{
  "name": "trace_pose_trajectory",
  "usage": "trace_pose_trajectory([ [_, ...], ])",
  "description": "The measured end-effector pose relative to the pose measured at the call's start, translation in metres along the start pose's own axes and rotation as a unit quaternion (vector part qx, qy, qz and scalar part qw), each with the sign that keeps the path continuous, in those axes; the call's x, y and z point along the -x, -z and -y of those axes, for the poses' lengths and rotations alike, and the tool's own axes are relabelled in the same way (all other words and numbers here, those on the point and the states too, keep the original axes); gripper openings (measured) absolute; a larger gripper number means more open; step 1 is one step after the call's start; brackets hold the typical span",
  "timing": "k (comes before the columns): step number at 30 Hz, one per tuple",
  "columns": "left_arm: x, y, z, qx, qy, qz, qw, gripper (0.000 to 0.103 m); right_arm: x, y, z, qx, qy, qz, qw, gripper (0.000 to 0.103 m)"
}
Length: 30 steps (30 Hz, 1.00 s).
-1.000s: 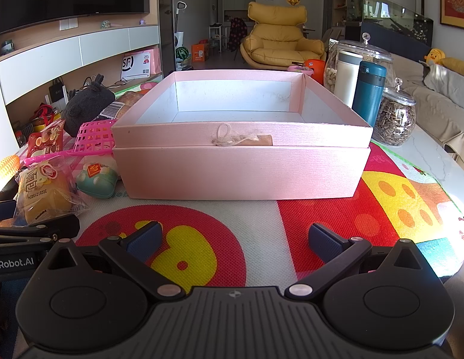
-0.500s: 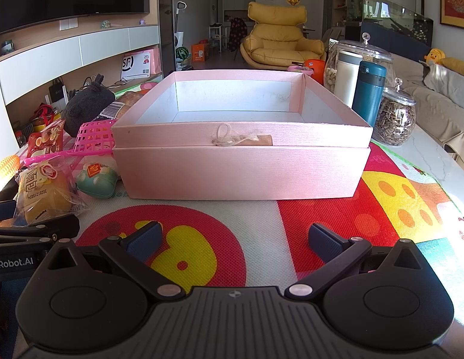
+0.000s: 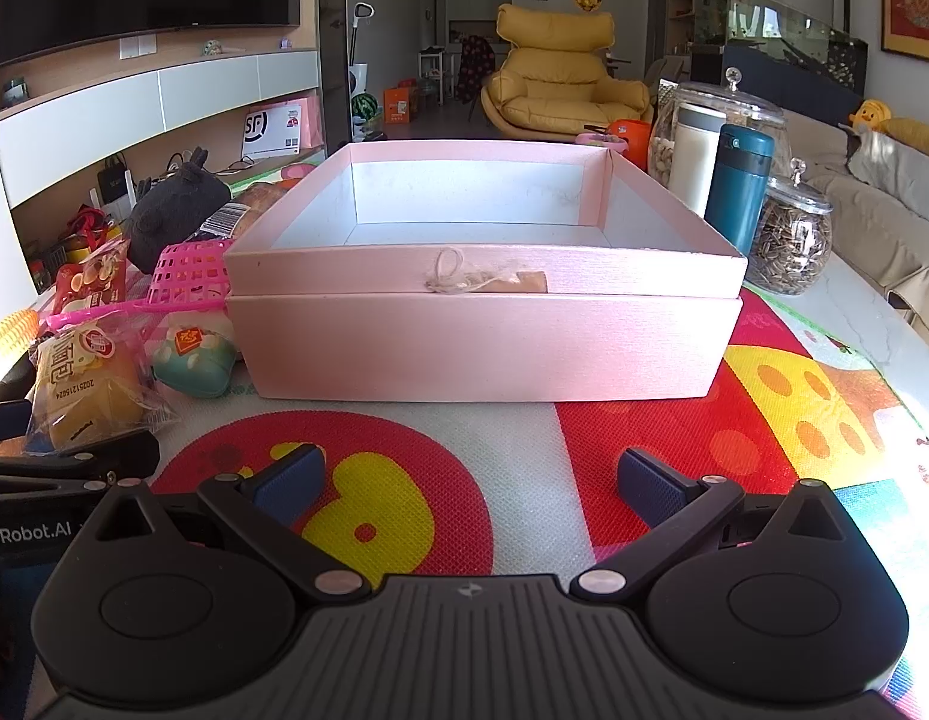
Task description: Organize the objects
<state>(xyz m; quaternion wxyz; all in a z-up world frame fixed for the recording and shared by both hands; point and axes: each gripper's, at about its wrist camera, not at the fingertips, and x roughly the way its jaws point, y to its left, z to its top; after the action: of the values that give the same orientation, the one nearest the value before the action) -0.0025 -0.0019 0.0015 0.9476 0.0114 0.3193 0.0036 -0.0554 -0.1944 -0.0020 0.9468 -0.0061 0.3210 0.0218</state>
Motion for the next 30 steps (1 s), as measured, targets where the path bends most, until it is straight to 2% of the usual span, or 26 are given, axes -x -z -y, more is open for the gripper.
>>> trace_pose_trajectory([
  [10,-0.001,0.0,-0.001,0.005,0.005,0.001,1.0,0.1,0.0,0.0,0.001,0.0,-0.01,-0.001,1.0,0.103],
  [14,0.012,0.002,-0.004,0.011,0.031,0.006,0.9994,0.1,-0.003,-0.013,0.009,0.006,-0.036,-0.048,0.998,0.103],
  [17,0.035,-0.003,-0.008,-0.01,0.048,0.03,0.9983,0.1,-0.005,-0.017,0.005,0.006,-0.021,-0.066,0.998,0.103],
  [19,0.05,-0.014,-0.022,-0.006,0.042,0.056,0.9975,0.1,-0.004,-0.016,0.003,-0.001,-0.011,-0.063,0.998,0.103],
  [21,0.053,-0.031,-0.045,0.005,0.007,0.073,0.9973,0.1,-0.003,-0.013,0.003,-0.001,-0.011,-0.058,0.998,0.103],
  [22,0.049,-0.039,-0.057,0.008,-0.009,0.071,0.9974,0.1,-0.003,-0.013,0.003,-0.002,-0.011,-0.058,0.998,0.103],
  [24,0.031,-0.052,-0.079,0.013,-0.044,0.043,0.998,0.1,-0.003,-0.013,0.004,-0.001,-0.011,-0.058,0.998,0.103],
  [27,-0.004,-0.062,-0.102,0.021,-0.057,-0.014,0.9981,0.098,-0.004,-0.013,0.005,-0.001,-0.011,-0.056,0.998,0.103],
  [29,-0.021,-0.065,-0.111,0.033,-0.057,-0.038,0.9971,0.088,-0.004,-0.013,0.005,0.0,-0.011,-0.055,0.998,0.103],
  [30,-0.027,-0.065,-0.115,0.036,-0.061,-0.043,0.9966,0.075,-0.003,-0.012,0.004,0.0,-0.011,-0.055,0.998,0.103],
])
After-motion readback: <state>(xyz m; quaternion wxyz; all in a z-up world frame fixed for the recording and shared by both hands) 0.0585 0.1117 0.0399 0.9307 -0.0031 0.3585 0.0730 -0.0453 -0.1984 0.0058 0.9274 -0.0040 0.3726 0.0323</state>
